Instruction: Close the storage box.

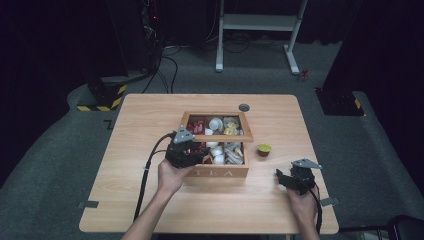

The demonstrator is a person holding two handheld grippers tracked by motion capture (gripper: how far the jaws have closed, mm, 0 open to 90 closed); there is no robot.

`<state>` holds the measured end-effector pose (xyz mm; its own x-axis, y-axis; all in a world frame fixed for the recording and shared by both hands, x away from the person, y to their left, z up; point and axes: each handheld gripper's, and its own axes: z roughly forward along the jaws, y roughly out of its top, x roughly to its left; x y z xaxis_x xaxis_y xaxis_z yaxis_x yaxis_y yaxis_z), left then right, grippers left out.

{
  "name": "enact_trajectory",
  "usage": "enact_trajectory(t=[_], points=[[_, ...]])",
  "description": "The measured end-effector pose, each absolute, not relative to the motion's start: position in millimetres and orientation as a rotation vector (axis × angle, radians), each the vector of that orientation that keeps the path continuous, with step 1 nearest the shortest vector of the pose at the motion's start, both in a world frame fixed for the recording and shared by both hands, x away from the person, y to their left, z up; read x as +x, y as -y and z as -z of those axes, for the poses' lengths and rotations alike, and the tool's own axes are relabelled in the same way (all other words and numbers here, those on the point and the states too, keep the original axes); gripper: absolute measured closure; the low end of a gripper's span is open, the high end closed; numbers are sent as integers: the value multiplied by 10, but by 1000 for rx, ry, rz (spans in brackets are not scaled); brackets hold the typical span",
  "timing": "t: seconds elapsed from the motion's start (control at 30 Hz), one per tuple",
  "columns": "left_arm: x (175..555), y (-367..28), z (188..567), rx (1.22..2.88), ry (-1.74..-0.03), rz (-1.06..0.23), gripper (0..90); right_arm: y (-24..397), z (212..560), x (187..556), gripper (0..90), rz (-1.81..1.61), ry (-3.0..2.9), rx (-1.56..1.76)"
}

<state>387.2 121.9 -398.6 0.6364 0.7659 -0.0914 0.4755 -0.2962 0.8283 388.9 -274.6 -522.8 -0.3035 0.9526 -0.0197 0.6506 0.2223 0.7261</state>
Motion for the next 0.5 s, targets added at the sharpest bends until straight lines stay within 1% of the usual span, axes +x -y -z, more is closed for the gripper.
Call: enact_trajectory(t=[0.5], points=[[3809,-1216,4109,1952,-990,-391,565,2746,5228,3889,307,-859,-2036,1473]])
